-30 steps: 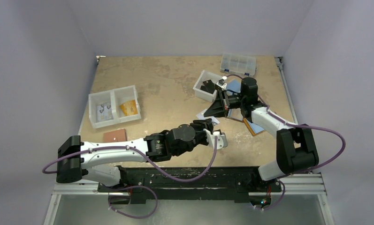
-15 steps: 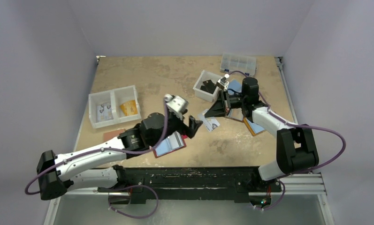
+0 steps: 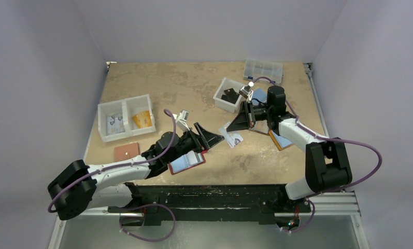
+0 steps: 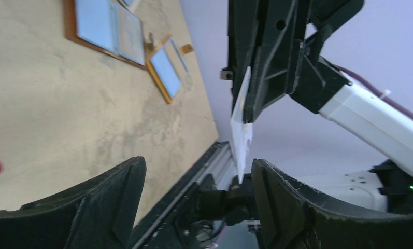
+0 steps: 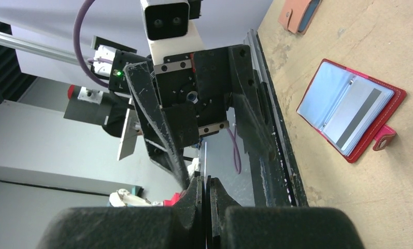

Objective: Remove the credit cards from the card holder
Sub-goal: Place the credit card in the storage box.

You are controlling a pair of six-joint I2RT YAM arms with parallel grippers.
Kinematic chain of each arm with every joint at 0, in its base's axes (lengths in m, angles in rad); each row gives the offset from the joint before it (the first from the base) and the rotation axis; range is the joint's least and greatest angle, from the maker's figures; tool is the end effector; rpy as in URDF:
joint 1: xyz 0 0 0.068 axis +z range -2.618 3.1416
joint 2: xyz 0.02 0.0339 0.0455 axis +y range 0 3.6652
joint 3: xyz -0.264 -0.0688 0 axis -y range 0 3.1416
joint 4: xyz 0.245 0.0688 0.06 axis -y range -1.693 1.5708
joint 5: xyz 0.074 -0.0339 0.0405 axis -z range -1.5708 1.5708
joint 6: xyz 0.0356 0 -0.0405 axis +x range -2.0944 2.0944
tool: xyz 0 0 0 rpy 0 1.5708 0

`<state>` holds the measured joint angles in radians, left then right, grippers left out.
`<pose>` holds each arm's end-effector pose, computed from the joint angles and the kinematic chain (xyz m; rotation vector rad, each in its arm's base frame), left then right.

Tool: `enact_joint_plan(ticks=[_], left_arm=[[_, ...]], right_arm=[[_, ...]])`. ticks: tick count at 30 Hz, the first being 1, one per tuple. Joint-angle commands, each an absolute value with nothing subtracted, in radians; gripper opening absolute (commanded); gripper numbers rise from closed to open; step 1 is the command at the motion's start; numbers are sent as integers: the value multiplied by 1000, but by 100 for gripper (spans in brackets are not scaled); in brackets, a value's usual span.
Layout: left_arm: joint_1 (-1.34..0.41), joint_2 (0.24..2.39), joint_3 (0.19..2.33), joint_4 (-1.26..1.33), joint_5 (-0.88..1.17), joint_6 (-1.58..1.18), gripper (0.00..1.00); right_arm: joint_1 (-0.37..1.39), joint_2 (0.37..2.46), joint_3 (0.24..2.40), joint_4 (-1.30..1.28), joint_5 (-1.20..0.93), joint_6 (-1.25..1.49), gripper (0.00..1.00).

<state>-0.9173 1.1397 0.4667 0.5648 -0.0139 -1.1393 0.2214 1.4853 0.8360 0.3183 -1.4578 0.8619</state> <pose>0.1509 -0.1963 0.2357 -0.2256 1.9155 -1.4751 0.2875 0.1010 0.2508 -0.5232 2.0734 2.0433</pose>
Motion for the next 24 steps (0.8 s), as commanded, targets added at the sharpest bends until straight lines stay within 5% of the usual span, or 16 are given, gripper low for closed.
enact_joint_plan(ticks=[1, 12, 14, 16, 18, 19, 22, 24], left_arm=[[-919, 1199, 490, 849, 86, -1269, 77], [-932, 1332, 566, 892, 111, -1275, 48], [-932, 1349, 574, 893, 117, -1274, 33], [-933, 1361, 581, 898, 129, -1271, 4], [-932, 1363, 578, 903, 139, -1257, 0], [-931, 1359, 575, 902, 147, -1251, 0], [-925, 1315, 568, 799, 164, -1211, 0], [-914, 1247, 571, 656, 176, -1153, 0]], right_arm=[[217, 1451, 835, 321, -1470, 827, 0], [218, 1462, 844, 318, -1470, 833, 0], [218, 1462, 844, 319, -1470, 832, 0], [218, 1462, 844, 320, -1467, 831, 0], [217, 1462, 842, 322, -1465, 831, 0], [217, 1462, 843, 324, -1464, 831, 4], [214, 1471, 865, 335, -1479, 835, 50], [206, 1484, 901, 300, -1485, 786, 71]])
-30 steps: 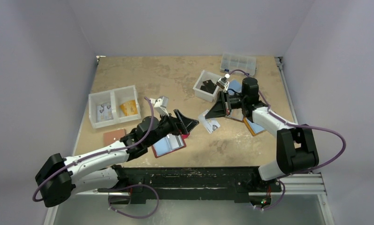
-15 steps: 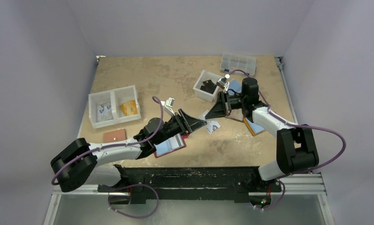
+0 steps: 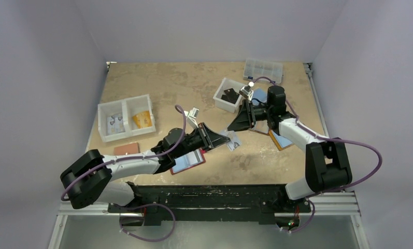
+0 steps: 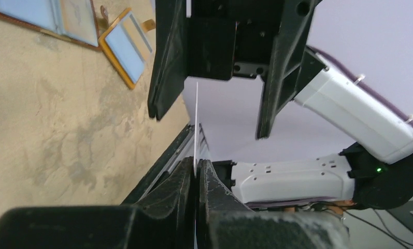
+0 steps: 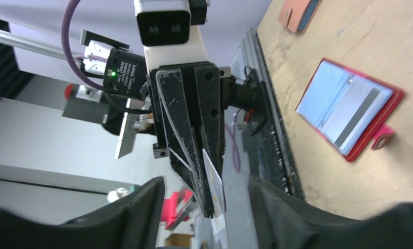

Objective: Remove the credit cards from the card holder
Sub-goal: Place the credit card in the storage box.

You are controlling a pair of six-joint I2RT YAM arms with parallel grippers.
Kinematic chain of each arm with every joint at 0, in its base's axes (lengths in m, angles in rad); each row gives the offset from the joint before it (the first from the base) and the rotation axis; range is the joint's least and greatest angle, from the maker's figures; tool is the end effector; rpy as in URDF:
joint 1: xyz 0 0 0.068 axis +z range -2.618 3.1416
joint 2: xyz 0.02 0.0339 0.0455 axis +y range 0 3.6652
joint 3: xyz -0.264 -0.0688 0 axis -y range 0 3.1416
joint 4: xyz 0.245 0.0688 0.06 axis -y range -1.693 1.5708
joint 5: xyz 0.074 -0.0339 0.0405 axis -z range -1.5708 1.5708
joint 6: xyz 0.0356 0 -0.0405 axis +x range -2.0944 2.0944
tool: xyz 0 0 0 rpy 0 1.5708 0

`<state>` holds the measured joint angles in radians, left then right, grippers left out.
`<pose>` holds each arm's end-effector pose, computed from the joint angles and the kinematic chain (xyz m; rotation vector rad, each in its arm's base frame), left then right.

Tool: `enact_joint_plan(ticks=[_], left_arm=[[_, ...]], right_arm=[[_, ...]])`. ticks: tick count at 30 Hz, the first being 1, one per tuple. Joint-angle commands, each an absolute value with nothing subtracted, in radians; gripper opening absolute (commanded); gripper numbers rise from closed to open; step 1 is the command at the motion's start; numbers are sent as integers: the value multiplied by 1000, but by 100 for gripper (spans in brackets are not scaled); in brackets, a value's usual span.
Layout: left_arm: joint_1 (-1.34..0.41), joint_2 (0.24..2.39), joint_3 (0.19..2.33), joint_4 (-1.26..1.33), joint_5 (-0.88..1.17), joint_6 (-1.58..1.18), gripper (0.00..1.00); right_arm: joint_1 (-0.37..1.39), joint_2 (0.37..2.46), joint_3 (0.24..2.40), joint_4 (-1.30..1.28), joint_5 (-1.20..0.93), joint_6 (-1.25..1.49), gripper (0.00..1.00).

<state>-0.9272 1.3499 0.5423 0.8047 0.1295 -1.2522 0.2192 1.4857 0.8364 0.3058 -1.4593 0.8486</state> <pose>0.1668 -0.2301 0.2352 -0.1851 1.8844 -1.7269 0.2875 0.1003 0.2499 -0.5238 2.0737 2.0419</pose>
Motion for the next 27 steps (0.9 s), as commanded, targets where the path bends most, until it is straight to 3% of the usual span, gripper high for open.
enact_joint_plan(ticks=[1, 5, 7, 11, 16, 22, 27], left_arm=[[-903, 1212, 575, 565, 180, -1129, 0], [-826, 1048, 596, 171, 172, -1030, 0], [-762, 959, 610, -58, 161, -984, 0], [-534, 855, 709, -391, 173, -777, 0], [-272, 990, 988, -782, 120, -376, 0], [-120, 1124, 1229, -912, -37, -146, 0], [-22, 1117, 1248, -873, -200, 7, 0]], right_arm=[[197, 1488, 927, 229, -1482, 717, 79], [169, 1521, 1115, -389, -1304, 106, 98], [169, 1531, 1182, -561, -1177, -100, 99], [136, 1525, 1142, -540, -1143, -150, 99], [100, 1486, 1062, -513, -1139, -197, 99], [88, 1437, 1015, -486, -1141, -217, 99], [77, 1410, 977, -492, -1139, -253, 99]])
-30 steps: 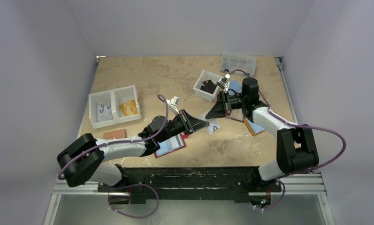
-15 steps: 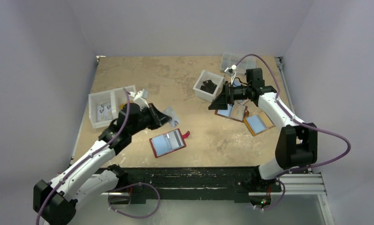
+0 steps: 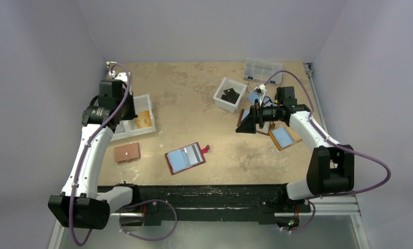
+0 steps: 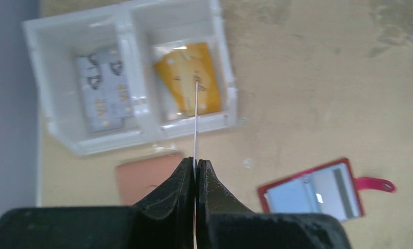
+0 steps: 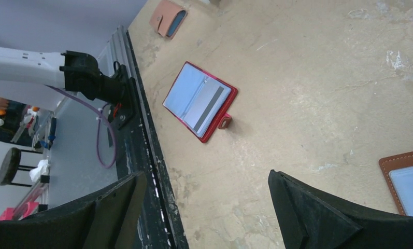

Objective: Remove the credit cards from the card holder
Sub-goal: Place the credit card in the storage box.

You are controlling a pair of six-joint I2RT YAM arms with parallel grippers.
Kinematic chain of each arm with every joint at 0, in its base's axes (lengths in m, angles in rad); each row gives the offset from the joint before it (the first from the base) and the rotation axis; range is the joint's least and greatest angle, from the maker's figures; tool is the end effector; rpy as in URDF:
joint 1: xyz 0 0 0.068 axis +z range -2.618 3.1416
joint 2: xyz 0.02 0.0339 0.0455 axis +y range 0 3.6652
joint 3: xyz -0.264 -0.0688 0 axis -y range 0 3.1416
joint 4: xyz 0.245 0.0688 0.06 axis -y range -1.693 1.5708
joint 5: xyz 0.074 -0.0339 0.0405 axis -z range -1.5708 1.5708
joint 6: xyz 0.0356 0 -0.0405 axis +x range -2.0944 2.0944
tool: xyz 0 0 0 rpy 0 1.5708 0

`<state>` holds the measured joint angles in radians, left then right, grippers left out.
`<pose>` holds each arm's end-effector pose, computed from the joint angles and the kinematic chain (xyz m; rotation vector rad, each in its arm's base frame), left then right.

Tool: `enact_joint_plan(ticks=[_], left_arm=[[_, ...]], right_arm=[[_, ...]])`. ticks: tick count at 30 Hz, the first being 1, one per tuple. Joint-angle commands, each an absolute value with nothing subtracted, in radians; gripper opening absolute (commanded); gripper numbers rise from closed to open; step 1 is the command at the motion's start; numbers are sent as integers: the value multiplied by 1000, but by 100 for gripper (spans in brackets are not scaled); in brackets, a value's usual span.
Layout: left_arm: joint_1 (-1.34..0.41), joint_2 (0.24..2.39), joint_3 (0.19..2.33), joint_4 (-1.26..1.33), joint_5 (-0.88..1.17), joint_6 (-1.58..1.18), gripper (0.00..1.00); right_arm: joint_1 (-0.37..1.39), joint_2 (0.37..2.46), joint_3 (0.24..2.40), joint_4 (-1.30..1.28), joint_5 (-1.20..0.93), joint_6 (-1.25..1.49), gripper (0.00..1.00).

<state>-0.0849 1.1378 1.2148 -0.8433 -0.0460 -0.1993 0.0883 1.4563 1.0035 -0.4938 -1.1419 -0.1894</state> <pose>0.2271 -0.0177 0.3558 -0.1565 2.3325 -0.0876 0.2843 0.0577 0.2505 -0.7363 2.0606 1.3396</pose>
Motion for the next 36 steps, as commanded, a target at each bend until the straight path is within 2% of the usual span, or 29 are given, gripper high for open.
enact_joint_plan(ticks=[1, 14, 23, 36], left_arm=[[-8, 1111, 1237, -850, -215, 44, 0], [81, 1124, 1109, -662, -326, 209, 0], [128, 1176, 1097, -625, -238, 169, 0], [185, 1268, 1097, -597, -184, 184, 0]], right_arm=[[73, 1406, 967, -492, -1140, -258, 99], [54, 1409, 956, -512, -1152, -296, 99], [43, 1420, 943, -518, -1181, -332, 99], [23, 1488, 990, -684, -1251, -529, 99]])
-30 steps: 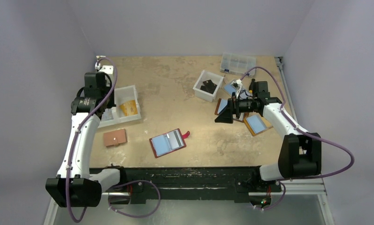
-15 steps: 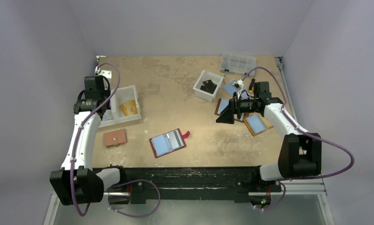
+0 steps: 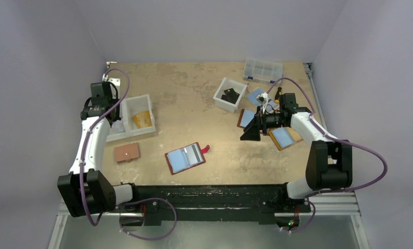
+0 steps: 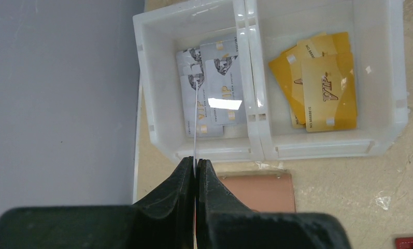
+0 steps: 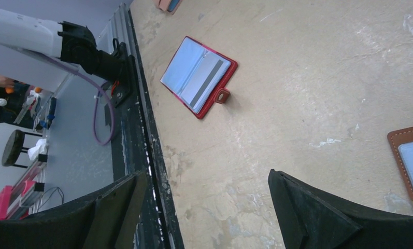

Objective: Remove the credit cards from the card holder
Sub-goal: Place the credit card in the storage box.

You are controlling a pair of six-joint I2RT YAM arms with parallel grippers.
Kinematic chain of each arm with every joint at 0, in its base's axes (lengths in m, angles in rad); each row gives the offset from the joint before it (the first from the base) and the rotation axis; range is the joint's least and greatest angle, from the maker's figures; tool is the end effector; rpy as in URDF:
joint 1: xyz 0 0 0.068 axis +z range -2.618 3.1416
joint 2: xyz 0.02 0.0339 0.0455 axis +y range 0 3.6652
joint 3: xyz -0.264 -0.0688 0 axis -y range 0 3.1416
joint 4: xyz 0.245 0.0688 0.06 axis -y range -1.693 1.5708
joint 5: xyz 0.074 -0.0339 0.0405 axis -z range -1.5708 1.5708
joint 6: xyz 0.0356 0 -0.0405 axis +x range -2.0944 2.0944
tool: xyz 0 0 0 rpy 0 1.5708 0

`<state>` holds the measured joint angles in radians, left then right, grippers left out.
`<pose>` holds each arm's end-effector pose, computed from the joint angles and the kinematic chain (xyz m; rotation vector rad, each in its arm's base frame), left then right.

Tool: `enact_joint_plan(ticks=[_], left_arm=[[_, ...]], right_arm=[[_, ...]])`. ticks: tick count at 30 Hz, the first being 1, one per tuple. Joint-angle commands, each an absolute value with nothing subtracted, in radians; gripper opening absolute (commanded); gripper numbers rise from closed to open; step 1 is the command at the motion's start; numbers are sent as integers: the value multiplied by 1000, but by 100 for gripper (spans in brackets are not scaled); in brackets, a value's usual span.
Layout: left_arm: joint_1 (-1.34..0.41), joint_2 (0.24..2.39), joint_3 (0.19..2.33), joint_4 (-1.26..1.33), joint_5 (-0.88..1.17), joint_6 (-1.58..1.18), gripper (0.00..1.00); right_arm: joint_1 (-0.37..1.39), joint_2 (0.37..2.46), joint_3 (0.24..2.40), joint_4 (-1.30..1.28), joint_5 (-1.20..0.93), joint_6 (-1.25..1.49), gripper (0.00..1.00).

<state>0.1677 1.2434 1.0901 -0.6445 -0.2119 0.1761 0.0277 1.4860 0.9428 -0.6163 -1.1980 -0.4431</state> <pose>0.2574 0.0512 0.3075 -0.0931 2.3832 0.4156 0.2721 0.0407 0.2216 -0.8063 2.0372 1.3556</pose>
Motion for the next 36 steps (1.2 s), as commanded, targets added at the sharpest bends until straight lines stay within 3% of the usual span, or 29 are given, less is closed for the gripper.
enact_joint_plan(ticks=[1, 12, 28, 29, 32, 36], left_arm=[[186, 1274, 1098, -594, -181, 186, 0], [203, 1400, 1090, -520, -92, 204, 0], [366, 1569, 1082, -428, 196, 120, 0], [369, 1576, 1082, -423, 202, 115, 3], [374, 1607, 1108, -432, 129, 83, 26], [374, 1644, 1191, -478, -103, 31, 45]], right_arm=[[23, 1493, 998, -699, -1253, -544, 99], [23, 1563, 1070, -906, -1251, -736, 99], [23, 1567, 1075, -940, -1258, -781, 99], [23, 1566, 1074, -940, -1258, -784, 99], [23, 1570, 1075, -943, -1262, -787, 99], [23, 1579, 1080, -960, -1267, -804, 99]])
